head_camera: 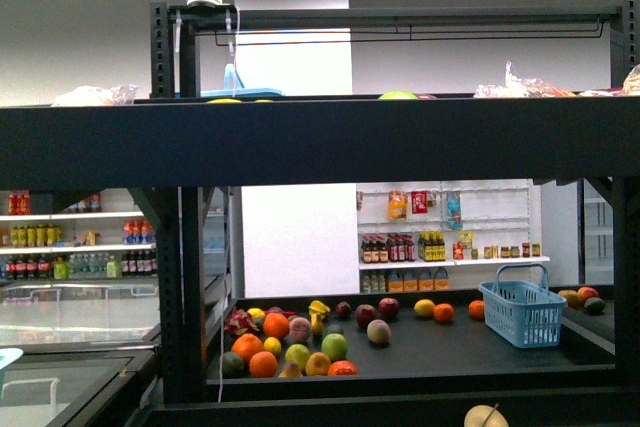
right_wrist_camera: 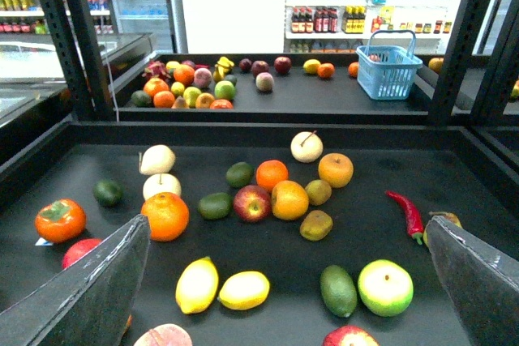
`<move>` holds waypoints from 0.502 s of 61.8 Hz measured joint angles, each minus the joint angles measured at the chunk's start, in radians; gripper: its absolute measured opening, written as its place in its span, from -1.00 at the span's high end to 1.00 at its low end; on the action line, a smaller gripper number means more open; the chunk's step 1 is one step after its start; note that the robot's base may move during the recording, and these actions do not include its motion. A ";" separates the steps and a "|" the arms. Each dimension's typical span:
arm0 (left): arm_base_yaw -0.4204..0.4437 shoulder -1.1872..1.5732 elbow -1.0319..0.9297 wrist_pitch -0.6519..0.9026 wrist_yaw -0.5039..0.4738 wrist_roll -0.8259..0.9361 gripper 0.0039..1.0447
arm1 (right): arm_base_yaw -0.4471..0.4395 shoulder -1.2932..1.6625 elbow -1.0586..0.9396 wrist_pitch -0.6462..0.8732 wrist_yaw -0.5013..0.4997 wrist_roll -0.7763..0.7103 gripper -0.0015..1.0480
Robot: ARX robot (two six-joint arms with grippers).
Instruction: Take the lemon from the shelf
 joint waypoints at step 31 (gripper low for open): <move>-0.090 0.373 0.281 0.125 -0.019 -0.083 -0.86 | 0.000 0.000 0.000 0.000 0.000 0.000 -0.95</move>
